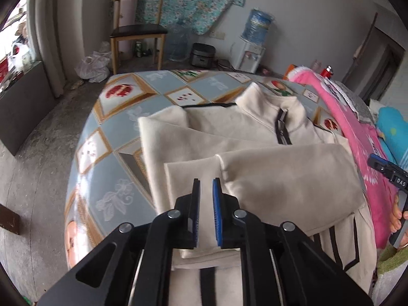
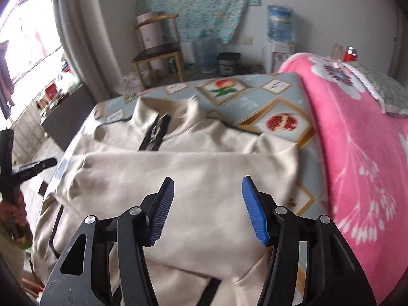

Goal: Fold large clothes

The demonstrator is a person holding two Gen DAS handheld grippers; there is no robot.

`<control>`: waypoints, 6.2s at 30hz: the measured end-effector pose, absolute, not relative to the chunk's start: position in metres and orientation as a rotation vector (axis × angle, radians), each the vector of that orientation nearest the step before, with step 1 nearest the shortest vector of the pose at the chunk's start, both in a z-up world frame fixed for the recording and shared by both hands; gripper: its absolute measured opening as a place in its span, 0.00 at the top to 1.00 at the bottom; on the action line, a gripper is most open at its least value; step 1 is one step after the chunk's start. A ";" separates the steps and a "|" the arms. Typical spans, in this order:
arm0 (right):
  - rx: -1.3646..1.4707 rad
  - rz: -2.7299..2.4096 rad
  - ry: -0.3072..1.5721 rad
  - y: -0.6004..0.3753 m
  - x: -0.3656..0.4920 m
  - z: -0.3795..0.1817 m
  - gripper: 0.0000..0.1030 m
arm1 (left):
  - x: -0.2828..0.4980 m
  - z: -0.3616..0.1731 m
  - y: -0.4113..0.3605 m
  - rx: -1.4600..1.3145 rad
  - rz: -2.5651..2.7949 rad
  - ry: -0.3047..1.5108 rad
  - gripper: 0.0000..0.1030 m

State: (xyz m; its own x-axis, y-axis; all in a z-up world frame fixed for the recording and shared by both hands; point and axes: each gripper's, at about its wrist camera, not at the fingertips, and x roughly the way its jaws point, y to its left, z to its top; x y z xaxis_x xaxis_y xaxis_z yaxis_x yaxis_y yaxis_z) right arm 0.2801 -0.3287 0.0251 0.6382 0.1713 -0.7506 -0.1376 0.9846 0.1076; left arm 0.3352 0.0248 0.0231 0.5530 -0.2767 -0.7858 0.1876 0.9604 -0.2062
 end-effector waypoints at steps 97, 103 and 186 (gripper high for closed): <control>0.589 -0.166 0.840 -0.387 0.172 0.003 0.71 | 0.247 0.020 0.129 -0.443 -0.308 0.930 0.87; 0.579 -0.183 0.837 -0.392 0.165 -0.011 0.39 | 0.238 -0.001 0.141 -0.463 -0.250 0.935 0.62; 0.054 0.238 1.039 -0.190 0.102 -0.045 0.58 | 0.127 -0.008 0.060 0.122 -0.181 0.894 0.52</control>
State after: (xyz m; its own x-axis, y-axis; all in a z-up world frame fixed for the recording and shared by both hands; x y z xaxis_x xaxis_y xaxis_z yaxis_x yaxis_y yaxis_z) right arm 0.1020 -0.1899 -0.0453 0.4842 0.2206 -0.8467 -0.1701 0.9730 0.1562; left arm 0.1272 0.0600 -0.0081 0.6125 -0.1058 -0.7834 0.2072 0.9778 0.0300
